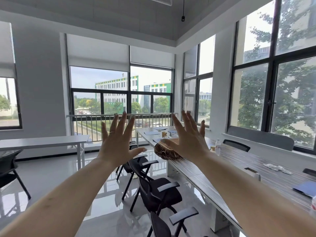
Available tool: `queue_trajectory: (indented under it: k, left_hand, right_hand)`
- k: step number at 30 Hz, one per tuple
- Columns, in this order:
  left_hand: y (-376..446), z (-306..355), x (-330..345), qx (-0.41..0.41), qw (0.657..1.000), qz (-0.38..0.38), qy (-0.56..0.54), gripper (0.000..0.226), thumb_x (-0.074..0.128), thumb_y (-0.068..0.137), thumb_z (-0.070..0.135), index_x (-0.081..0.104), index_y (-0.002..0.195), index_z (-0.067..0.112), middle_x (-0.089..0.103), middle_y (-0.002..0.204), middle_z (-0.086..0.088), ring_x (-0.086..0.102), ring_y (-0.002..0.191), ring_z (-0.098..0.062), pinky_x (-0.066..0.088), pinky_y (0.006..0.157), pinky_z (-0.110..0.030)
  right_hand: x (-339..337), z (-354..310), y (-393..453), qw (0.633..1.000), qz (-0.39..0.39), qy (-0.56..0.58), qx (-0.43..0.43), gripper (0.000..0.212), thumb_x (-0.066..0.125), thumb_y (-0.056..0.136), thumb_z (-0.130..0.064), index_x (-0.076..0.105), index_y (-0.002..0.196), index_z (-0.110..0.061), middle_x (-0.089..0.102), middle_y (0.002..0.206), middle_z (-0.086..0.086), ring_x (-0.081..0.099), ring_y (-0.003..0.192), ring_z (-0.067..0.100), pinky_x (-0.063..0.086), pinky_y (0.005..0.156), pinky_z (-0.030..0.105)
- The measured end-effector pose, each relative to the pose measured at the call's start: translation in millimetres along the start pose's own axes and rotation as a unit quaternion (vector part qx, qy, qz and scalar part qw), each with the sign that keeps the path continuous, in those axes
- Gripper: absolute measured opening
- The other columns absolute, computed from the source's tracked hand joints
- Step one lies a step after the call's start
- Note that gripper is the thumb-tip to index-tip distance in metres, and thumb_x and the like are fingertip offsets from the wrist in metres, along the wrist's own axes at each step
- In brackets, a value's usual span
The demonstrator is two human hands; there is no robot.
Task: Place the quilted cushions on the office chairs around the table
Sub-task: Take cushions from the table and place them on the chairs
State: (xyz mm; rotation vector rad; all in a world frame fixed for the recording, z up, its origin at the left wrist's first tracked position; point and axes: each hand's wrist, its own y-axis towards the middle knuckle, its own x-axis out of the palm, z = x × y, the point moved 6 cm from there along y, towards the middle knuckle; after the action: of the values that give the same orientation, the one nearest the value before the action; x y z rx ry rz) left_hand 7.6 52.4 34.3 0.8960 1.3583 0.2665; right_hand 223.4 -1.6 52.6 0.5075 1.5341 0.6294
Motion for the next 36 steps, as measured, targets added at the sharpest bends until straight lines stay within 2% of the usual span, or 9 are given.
queue_trajectory:
  k: [6,8,11,13,19,23,30,32,36]
  left_hand:
    - [-25.0,-21.5,13.8,-0.012,1.000,-0.016,0.023,0.114,0.037,0.074,0.082,-0.044,0.134,0.031,-0.036,0.153,-0.001,-0.025,0.145,-0.026,-0.016,0.112,-0.054]
    - [-39.5,-36.3,21.5,-0.016,0.999,-0.023,0.028,0.114,0.036,0.073,0.083,-0.045,0.134,0.031,-0.034,0.154,-0.002,-0.022,0.146,-0.027,-0.017,0.110,-0.053]
    - [-58.4,-54.7,33.8,-0.033,0.998,-0.046,0.020,0.115,0.038,0.072,0.083,-0.036,0.139,0.026,-0.035,0.152,-0.002,-0.020,0.147,-0.028,-0.015,0.112,-0.054]
    - [-77.7,-70.5,44.4,-0.045,0.996,-0.073,0.034,0.114,0.037,0.073,0.083,-0.035,0.140,0.026,-0.037,0.152,-0.002,-0.023,0.146,-0.027,-0.012,0.114,-0.056]
    - [-123.2,-102.5,86.4,-0.076,0.989,-0.128,0.001,0.112,0.040,0.074,0.082,-0.042,0.131,0.032,-0.037,0.152,-0.001,-0.027,0.145,-0.026,-0.016,0.112,-0.054]
    - [-138.4,-128.6,124.2,-0.092,0.984,-0.150,-0.005,0.112,0.039,0.074,0.083,-0.043,0.131,0.034,-0.039,0.150,0.002,-0.028,0.145,-0.023,-0.020,0.111,-0.052]
    - [-125.5,-190.4,197.6,-0.095,0.975,-0.197,0.031,0.111,0.037,0.075,0.083,-0.040,0.133,0.027,-0.033,0.156,-0.003,-0.029,0.145,-0.025,-0.019,0.111,-0.054]
    - [-108.2,-216.2,227.1,-0.098,0.972,-0.209,0.046,0.110,0.035,0.076,0.083,-0.040,0.133,0.027,-0.032,0.157,-0.003,-0.026,0.146,-0.026,-0.017,0.113,-0.054]
    - [-66.0,-268.8,276.9,-0.113,0.965,-0.229,0.057,0.108,0.031,0.074,0.085,-0.043,0.131,0.030,-0.033,0.156,-0.003,-0.029,0.144,-0.025,-0.017,0.114,-0.055]
  right_hand:
    - [37.2,-29.5,-9.3,0.999,-0.025,0.004,-0.020,0.093,0.029,0.080,-0.079,-0.015,0.149,-0.035,-0.023,0.158,0.001,-0.019,0.147,0.020,-0.015,0.113,0.057]
    - [56.0,-43.9,-16.4,0.999,-0.043,0.008,-0.029,0.098,0.019,0.072,-0.085,-0.017,0.147,-0.035,-0.025,0.157,0.002,-0.019,0.147,0.021,-0.012,0.114,0.059]
    - [81.1,-57.7,-26.4,0.997,-0.069,-0.001,-0.034,0.105,-0.003,0.058,-0.087,-0.019,0.147,-0.034,-0.028,0.154,0.001,-0.021,0.146,0.021,-0.010,0.113,0.062]
    - [102.2,-72.4,-34.6,0.995,-0.090,-0.004,-0.039,0.107,-0.006,0.056,-0.089,-0.019,0.147,-0.034,-0.025,0.157,0.002,-0.021,0.146,0.021,-0.012,0.112,0.062]
    - [158.7,-109.2,-50.4,0.989,-0.136,0.009,-0.055,0.098,0.020,0.072,-0.082,-0.014,0.150,-0.033,-0.022,0.159,0.004,-0.021,0.146,0.022,-0.012,0.112,0.062]
    - [203.5,-134.0,-44.3,0.984,-0.162,0.013,-0.077,0.100,0.011,0.067,-0.084,-0.015,0.150,-0.033,-0.020,0.160,0.003,-0.022,0.146,0.021,-0.014,0.113,0.059]
    - [297.9,-157.4,0.9,0.975,-0.198,0.031,-0.094,0.094,0.032,0.082,-0.075,-0.013,0.151,-0.030,-0.019,0.160,0.003,-0.023,0.146,0.021,-0.013,0.111,0.058]
    - [335.0,-163.7,29.7,0.973,-0.206,0.032,-0.099,0.095,0.027,0.079,-0.078,-0.011,0.151,-0.030,-0.017,0.161,0.003,-0.021,0.146,0.021,-0.011,0.112,0.060]
    - [404.3,-178.3,95.0,0.968,-0.215,0.043,-0.118,0.104,0.002,0.061,-0.085,-0.014,0.150,-0.034,-0.015,0.161,0.001,-0.018,0.147,0.022,-0.008,0.114,0.061]
